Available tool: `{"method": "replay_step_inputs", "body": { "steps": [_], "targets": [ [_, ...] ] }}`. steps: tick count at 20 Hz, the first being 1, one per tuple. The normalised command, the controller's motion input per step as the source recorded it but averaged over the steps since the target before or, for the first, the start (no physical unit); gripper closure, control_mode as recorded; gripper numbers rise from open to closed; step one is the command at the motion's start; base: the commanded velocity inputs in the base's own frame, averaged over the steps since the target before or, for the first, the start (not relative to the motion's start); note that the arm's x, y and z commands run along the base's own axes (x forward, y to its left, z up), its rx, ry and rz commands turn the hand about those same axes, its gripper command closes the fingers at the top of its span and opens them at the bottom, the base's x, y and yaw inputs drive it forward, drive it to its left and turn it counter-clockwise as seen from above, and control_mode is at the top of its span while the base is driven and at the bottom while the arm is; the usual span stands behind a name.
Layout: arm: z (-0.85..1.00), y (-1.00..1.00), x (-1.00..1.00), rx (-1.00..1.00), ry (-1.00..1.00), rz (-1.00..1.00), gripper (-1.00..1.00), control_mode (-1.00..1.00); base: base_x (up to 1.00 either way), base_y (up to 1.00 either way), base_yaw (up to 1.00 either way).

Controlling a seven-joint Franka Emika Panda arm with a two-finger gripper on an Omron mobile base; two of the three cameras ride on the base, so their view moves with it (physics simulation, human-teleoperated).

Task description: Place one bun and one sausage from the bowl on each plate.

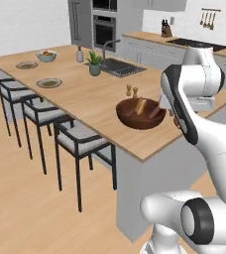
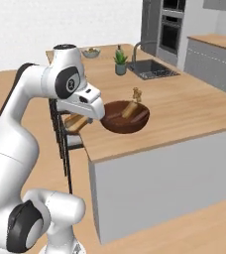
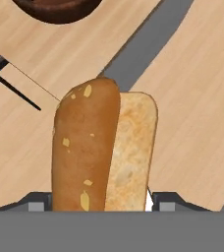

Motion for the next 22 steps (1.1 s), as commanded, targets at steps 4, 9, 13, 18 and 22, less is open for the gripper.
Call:
{"method": "replay_step_inputs", "body": {
  "steps": [4,9,13,18,22],
  "targets": [
    [0.0,0.0,0.0,0.0,0.0,0.0,1.0,1.0,0.29,1.0,-0.46],
    [0.0,0.0,0.0,0.0,0.0,0.0,1.0,1.0,0.3,1.0,-0.44],
    [0.0,0.0,0.0,0.0,0.0,0.0,1.0,1.0,0.3,1.0,-0.44],
    [0.0,0.0,0.0,0.0,0.0,0.0,1.0,1.0,0.27,1.0,-0.39],
    [0.0,0.0,0.0,0.0,0.0,0.0,1.0,1.0,0.16,1.0,-0.31]
  ]
}}
